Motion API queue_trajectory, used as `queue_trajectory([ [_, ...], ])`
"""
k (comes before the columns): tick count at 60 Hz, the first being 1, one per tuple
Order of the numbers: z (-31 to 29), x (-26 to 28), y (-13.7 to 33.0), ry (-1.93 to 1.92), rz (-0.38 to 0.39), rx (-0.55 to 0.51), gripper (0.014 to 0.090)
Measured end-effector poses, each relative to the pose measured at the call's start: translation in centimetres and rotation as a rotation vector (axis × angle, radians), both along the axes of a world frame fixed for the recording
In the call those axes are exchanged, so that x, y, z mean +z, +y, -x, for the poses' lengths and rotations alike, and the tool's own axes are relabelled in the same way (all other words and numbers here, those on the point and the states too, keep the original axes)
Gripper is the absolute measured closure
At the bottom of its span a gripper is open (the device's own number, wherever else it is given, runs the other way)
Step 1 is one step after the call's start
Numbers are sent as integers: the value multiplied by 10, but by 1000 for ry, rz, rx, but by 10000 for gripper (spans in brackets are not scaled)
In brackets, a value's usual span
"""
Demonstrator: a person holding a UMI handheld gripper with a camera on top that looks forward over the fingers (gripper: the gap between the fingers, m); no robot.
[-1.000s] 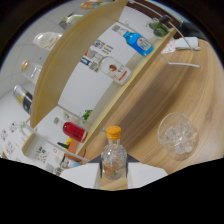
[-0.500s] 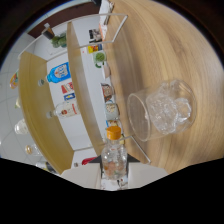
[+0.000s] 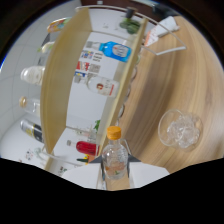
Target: Make me a cup of Mount Fuji.
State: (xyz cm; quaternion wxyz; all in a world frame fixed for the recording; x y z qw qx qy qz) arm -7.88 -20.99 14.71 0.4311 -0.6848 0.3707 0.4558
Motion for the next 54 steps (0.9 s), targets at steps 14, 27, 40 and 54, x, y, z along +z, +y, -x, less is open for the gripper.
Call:
queue_trajectory([
  [14,53,6,7,-823,-177,123,692],
  [27,107,-64,11,-1144,-136,262,693],
  [40,115,-119,8,-1206,15,335,694],
  [54,121,-135,9,-1191,66,359,690],
])
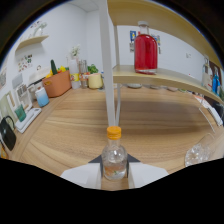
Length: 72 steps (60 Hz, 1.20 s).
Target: Make me a cup of Mount Fuji.
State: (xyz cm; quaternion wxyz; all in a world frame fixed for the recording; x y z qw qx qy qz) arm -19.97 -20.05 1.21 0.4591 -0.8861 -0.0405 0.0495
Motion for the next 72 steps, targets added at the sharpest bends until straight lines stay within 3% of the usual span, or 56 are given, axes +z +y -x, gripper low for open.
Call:
queue_trajectory([
  [8,4,-6,-2,11,41,2,687],
  [26,4,-6,-11,6,43,28,663],
  [34,11,-8,-22,14,61,87,441],
  [35,12,-9,-24,16,66,96,373],
  [36,13,-8,-26,19,69,106,239],
  [39,12,-5,-30,21,65,124,181],
  [46,6,25,-39,20,20,161,194],
  [59,-38,102,-57,17,-154,220,186],
  [72,-132,120,-80,8,-169,112,184],
])
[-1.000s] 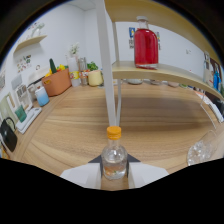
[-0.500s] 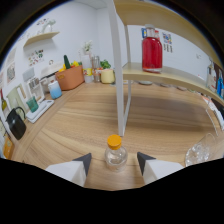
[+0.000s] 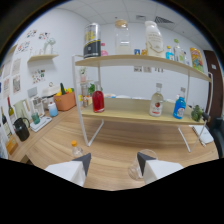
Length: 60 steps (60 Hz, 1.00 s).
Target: Make me a cup of Mount Fuji.
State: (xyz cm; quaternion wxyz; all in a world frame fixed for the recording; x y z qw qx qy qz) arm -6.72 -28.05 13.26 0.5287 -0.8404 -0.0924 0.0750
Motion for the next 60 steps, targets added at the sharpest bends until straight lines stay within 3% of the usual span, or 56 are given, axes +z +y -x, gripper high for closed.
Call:
queue_trajectory([
  [14,-81,-3,-2,-15,-3,-107,193],
  [23,-110,41,14,24,-57,-143,190],
  [33,-141,85,61,52,-147,-178,193],
  [47,-184,78,140,-34,-180,-213,205],
  [55,-196,70,166,-34,-160,-217,381],
  [60,-195,60,173,-27,-136,-204,539],
])
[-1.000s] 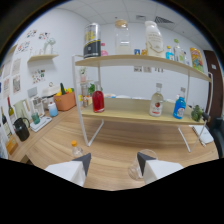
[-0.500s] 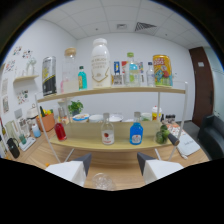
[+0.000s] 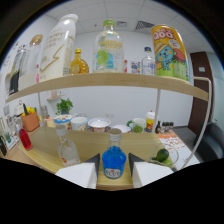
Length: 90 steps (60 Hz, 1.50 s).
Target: Make me a cup of Mount Fuji.
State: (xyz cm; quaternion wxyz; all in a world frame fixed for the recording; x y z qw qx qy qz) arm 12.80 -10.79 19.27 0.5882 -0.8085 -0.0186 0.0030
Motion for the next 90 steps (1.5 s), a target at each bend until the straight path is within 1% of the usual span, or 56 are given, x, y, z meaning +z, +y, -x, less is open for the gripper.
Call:
queue_trajectory([
  [4,1,-7,1,2,19,10,653],
  [6,1,-8,0,5,14,7,675],
  [9,2,-8,-1,13,6,7,679],
  [18,2,-8,-4,31,29,11,693],
  [20,2,-3,-7,40,23,13,693],
  [27,1,17,-32,41,-8,26,697],
  [31,2,19,-52,53,-8,41,698],
  [36,2,3,-78,31,23,48,698],
  [42,7,-33,-105,41,93,53,699],
  [46,9,-58,-117,13,124,55,699],
  [50,12,-73,-123,-21,130,57,698],
  [55,14,-86,-125,-124,146,62,698],
  [68,9,-86,-113,-640,122,139,700],
  [87,19,-82,-103,-1373,115,348,702],
  [90,18,-81,-102,-1473,128,369,702],
])
